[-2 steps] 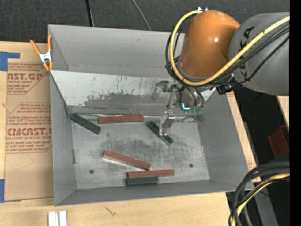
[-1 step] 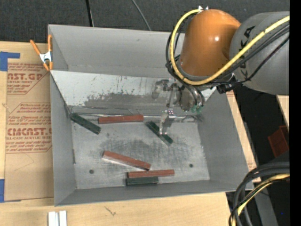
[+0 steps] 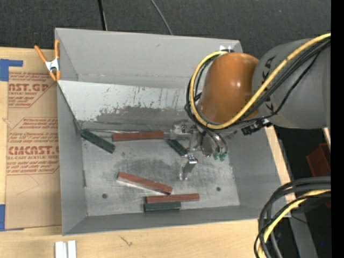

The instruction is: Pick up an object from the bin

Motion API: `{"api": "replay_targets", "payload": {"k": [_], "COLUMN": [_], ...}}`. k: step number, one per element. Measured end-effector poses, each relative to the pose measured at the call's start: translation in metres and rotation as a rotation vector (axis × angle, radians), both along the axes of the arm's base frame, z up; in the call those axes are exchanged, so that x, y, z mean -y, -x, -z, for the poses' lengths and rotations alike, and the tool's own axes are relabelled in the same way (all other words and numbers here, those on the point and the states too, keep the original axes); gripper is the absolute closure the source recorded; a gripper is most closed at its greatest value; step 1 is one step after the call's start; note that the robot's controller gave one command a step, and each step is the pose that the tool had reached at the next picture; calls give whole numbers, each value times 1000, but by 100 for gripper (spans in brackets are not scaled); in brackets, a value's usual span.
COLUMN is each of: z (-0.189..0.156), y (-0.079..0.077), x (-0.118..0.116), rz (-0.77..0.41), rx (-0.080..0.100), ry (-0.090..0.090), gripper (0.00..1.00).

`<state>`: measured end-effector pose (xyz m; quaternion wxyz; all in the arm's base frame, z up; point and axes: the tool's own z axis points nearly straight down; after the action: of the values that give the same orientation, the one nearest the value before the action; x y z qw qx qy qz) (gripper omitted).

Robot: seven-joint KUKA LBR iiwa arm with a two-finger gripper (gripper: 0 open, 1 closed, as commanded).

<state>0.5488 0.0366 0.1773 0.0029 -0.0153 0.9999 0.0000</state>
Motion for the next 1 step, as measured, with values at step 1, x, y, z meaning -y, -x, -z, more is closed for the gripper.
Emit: {"api": "replay_targets", "payload": {"k": [1], "z": [25], "y": [53], "x": [-26], "rz": [20], "rx": [-9], "ry": [-1], "gripper": [0]}}
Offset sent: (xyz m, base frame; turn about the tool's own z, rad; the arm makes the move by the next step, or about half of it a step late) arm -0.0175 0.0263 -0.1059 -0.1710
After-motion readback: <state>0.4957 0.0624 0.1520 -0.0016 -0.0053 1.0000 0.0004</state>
